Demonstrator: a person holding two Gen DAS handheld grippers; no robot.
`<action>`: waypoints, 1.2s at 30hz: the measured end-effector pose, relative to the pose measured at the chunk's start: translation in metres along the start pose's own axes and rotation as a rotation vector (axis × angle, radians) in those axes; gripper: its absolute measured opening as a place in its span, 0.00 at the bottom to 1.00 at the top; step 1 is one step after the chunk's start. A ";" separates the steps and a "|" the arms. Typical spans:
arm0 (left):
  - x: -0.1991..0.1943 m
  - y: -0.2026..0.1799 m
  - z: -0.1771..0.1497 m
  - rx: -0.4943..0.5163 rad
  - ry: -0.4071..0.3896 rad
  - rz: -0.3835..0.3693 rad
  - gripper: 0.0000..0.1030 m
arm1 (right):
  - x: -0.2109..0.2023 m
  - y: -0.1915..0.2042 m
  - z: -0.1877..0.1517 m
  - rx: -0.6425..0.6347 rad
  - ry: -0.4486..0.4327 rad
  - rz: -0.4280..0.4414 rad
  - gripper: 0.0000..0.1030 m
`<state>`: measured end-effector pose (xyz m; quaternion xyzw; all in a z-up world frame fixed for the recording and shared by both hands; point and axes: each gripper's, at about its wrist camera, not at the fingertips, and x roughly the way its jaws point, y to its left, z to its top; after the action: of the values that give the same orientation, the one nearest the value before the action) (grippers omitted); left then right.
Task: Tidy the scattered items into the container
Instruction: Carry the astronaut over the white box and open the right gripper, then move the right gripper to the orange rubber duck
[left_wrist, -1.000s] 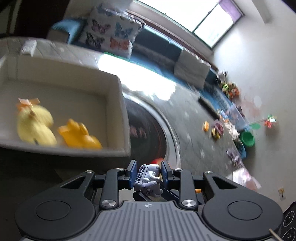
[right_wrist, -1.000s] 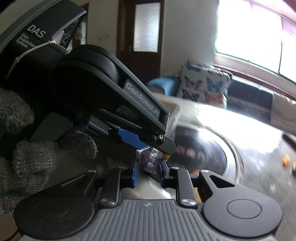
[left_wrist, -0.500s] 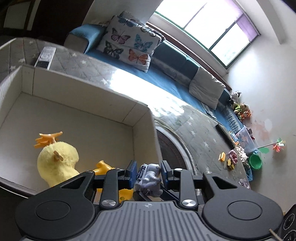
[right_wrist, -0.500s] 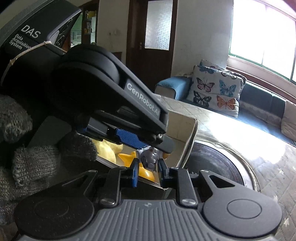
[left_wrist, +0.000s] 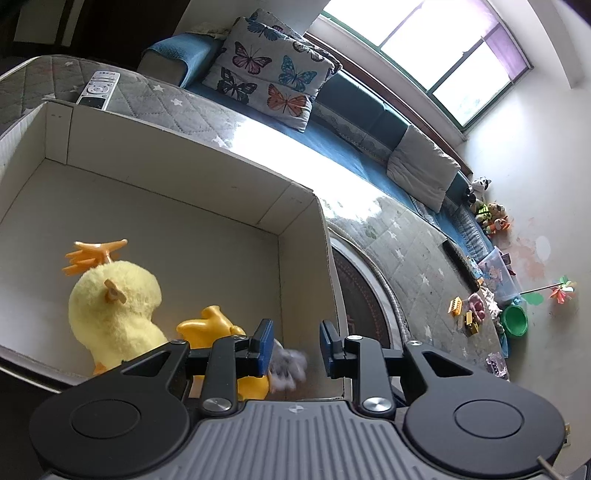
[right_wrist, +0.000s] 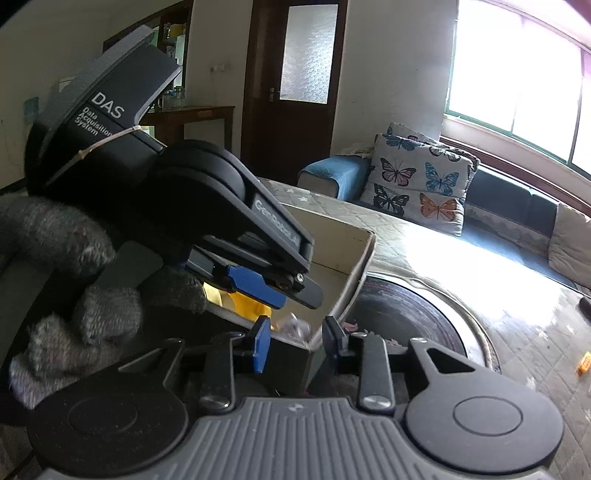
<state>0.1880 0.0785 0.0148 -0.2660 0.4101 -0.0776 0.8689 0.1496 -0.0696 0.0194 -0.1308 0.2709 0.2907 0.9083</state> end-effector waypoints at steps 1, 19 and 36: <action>-0.002 -0.001 -0.001 0.003 -0.002 0.000 0.28 | -0.003 -0.001 -0.002 0.005 -0.002 -0.002 0.32; -0.038 -0.033 -0.036 0.097 -0.036 0.012 0.32 | -0.055 -0.009 -0.037 0.022 -0.009 -0.063 0.68; -0.040 -0.065 -0.082 0.163 0.000 0.010 0.32 | -0.092 -0.010 -0.074 0.066 0.013 -0.098 0.82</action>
<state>0.1056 0.0056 0.0332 -0.1921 0.4040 -0.1065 0.8880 0.0622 -0.1486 0.0119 -0.1157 0.2794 0.2361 0.9235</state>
